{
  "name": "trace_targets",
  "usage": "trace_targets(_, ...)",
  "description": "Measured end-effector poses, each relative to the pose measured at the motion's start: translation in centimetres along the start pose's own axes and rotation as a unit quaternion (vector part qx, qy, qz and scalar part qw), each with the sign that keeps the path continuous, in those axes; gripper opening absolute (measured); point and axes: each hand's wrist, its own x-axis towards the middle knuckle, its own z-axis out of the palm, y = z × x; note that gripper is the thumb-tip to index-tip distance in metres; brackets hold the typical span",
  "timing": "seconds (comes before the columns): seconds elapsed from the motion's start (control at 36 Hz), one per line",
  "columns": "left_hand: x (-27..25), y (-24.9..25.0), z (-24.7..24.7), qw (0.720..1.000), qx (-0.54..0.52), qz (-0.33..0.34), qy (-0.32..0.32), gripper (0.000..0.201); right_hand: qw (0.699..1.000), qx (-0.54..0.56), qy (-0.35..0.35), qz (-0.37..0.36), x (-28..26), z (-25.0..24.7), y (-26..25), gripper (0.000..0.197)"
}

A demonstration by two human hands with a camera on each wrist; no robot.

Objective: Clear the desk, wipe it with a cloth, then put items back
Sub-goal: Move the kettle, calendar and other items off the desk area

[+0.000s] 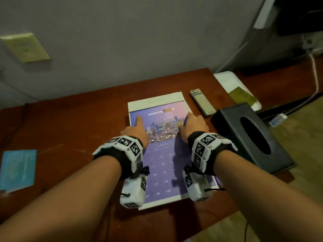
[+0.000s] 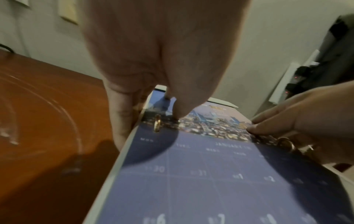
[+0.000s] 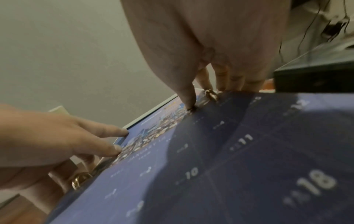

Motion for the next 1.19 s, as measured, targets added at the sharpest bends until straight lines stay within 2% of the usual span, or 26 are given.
trace_targets(0.17,0.5,6.4,3.2,0.998,0.032,0.029,-0.036,0.072,0.999,-0.034,0.003,0.025,1.5,-1.2,6.4,0.041)
trace_targets(0.28,1.1,9.0,5.0,0.996,0.059,0.024,-0.056,0.073,0.998,-0.044,-0.007,0.041,2.2,-0.6,9.2,0.052)
trace_targets(0.44,1.5,10.3,7.0,0.994,0.089,0.011,-0.055,0.075,0.998,-0.049,-0.033,0.038,3.1,0.4,10.6,0.07)
trace_targets(0.53,1.5,10.5,6.8,0.992,0.116,0.017,-0.041,0.074,0.997,-0.071,-0.02,0.024,3.3,0.6,10.5,0.07)
trace_targets(0.67,0.6,9.5,2.8,0.988,0.14,0.051,0.034,0.038,0.982,-0.158,0.041,-0.099,3.5,-0.4,7.4,0.054)
trace_targets(0.78,-0.2,5.2,-0.8,0.993,0.09,-0.001,0.073,0.04,0.967,-0.138,0.053,-0.208,2.6,-0.1,1.3,0.039)
trace_targets(0.92,-2.0,-5.2,-2.9,0.989,0.058,-0.088,0.099,0.049,0.952,-0.118,-0.016,-0.283,-0.4,3.1,-7.2,0.042)
trace_targets(1.08,-5.8,-19.1,-3.0,0.967,0.033,-0.223,0.122,0.051,0.924,-0.128,-0.138,-0.332,-5.7,9.1,-16.4,0.056)
trace_targets(1.19,-8.6,-26.7,-2.6,0.95,0.031,-0.282,0.132,0.062,0.904,-0.123,-0.195,-0.361,-9.9,13.5,-21.9,0.072)
